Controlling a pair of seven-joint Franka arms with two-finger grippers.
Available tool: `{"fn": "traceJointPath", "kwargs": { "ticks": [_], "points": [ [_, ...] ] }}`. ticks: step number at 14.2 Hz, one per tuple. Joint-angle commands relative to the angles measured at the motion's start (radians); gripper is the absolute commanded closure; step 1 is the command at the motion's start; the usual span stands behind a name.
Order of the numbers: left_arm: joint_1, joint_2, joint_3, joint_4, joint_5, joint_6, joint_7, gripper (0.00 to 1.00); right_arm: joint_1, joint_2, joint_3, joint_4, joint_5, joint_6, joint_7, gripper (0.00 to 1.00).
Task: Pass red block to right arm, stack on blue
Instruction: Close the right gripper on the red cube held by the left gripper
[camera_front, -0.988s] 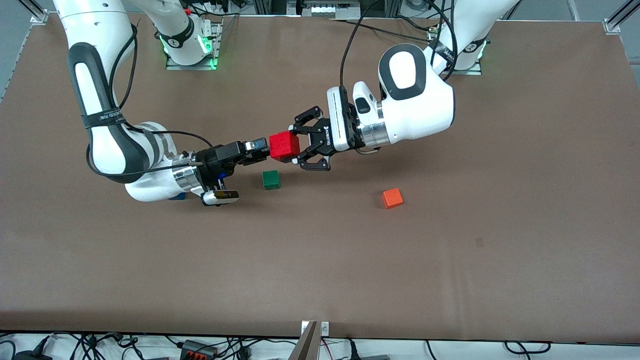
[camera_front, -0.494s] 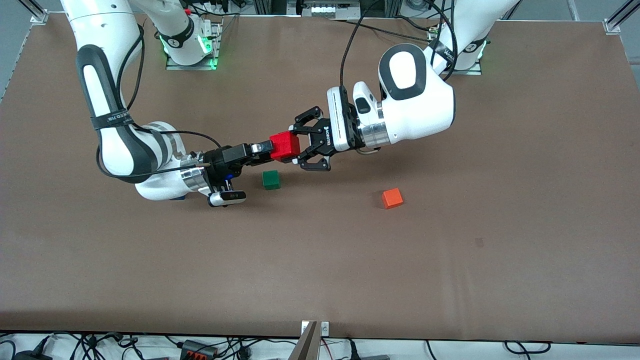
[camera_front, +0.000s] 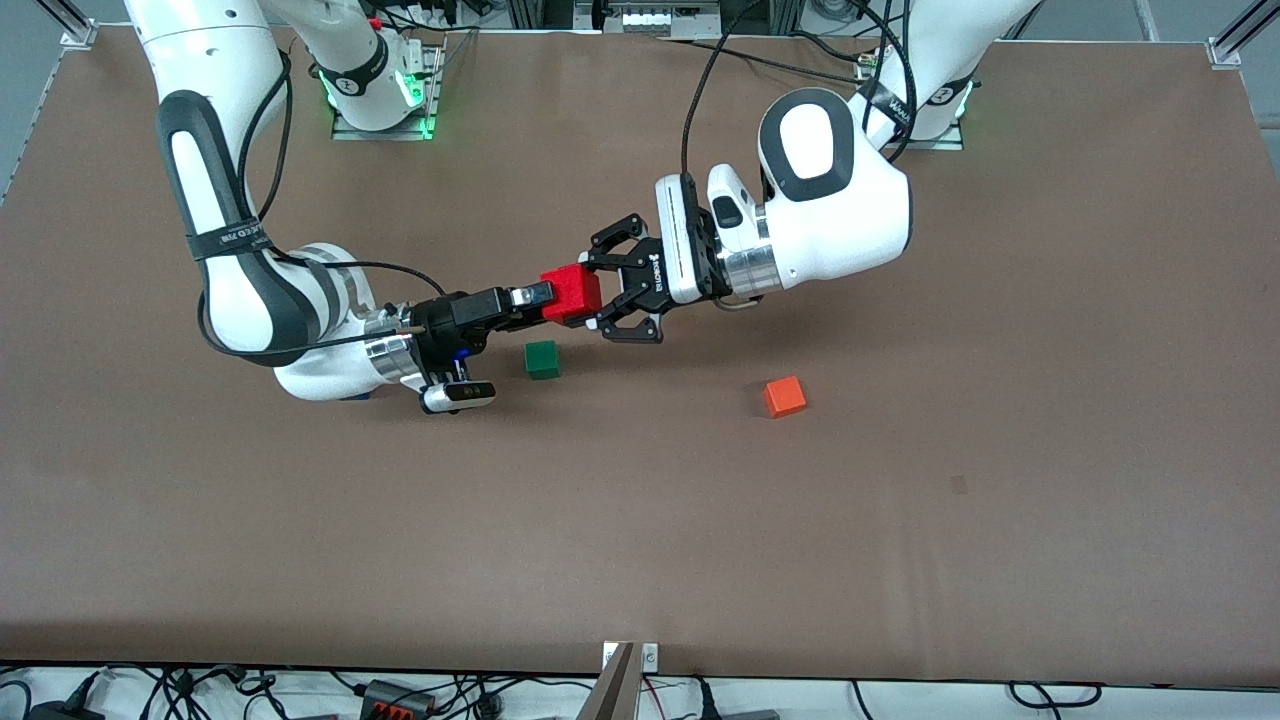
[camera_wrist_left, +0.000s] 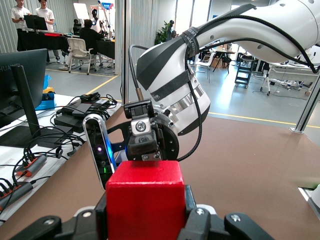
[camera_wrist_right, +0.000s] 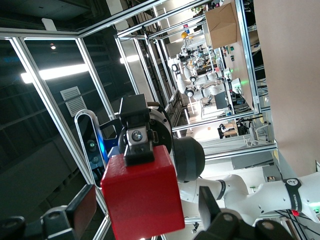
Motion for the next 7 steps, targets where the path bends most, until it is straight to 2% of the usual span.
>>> {"fn": "traceJointPath", "kwargs": {
  "ticks": [1, 2, 4, 5, 7],
  "points": [
    [0.006, -0.006, -0.008, -0.002, -0.032, 0.019, 0.051, 0.97, 0.016, 0.011, -0.005, 0.02, 0.02, 0.002, -0.014, 0.11],
    [0.006, -0.006, -0.009, -0.002, -0.032, 0.019, 0.051, 0.97, 0.016, 0.011, -0.005, 0.023, 0.02, 0.002, -0.012, 0.13],
    [0.007, -0.008, -0.009, -0.002, -0.032, 0.019, 0.049, 0.97, 0.017, 0.011, -0.006, 0.036, 0.017, 0.002, -0.049, 0.26],
    [0.007, -0.008, -0.009, -0.002, -0.032, 0.019, 0.049, 0.97, 0.019, 0.011, -0.006, 0.036, 0.02, 0.0, -0.092, 0.56],
    [0.007, -0.008, -0.009, -0.002, -0.032, 0.019, 0.049, 0.97, 0.019, 0.011, -0.006, 0.036, 0.02, -0.004, -0.107, 0.87]
  ]
}}
